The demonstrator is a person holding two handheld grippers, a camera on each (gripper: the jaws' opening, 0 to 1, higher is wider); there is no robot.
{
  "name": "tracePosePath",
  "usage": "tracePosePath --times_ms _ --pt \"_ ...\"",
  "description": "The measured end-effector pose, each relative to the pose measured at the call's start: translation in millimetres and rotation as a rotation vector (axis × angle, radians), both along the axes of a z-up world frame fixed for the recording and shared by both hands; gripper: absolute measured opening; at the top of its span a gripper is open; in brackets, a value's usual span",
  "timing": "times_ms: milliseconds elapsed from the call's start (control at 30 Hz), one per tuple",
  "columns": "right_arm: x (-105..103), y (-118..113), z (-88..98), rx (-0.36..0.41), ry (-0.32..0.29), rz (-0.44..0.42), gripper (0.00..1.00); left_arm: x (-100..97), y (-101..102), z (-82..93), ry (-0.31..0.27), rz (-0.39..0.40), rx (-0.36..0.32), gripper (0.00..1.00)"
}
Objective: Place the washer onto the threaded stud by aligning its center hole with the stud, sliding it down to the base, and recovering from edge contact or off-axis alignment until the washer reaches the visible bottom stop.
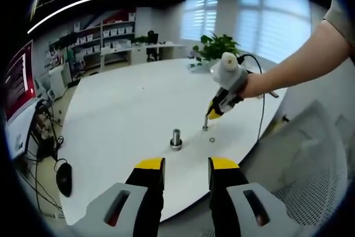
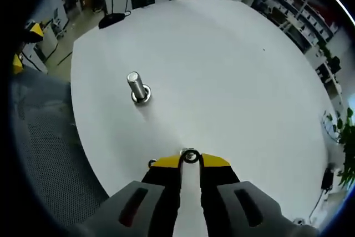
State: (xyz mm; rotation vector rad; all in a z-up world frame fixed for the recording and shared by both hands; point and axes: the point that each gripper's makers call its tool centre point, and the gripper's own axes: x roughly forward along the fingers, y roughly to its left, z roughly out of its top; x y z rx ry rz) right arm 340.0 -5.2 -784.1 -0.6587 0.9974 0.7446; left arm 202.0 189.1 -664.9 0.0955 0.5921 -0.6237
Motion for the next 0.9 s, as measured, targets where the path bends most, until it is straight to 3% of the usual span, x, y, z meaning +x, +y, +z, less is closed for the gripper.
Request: tracePosePath --times_ms 467,900 --pt "0.3 0.1 -10.8 -0.02 0.026 0.016 0.14 0.4 1.5 -2.2 0.007 0.007 0.008 0.29" --pt "-0.3 0.0 -36.1 -0.029 0.08 0.018 0.14 0.0 3.6 -6.4 0.026 0.015 0.023 0.29"
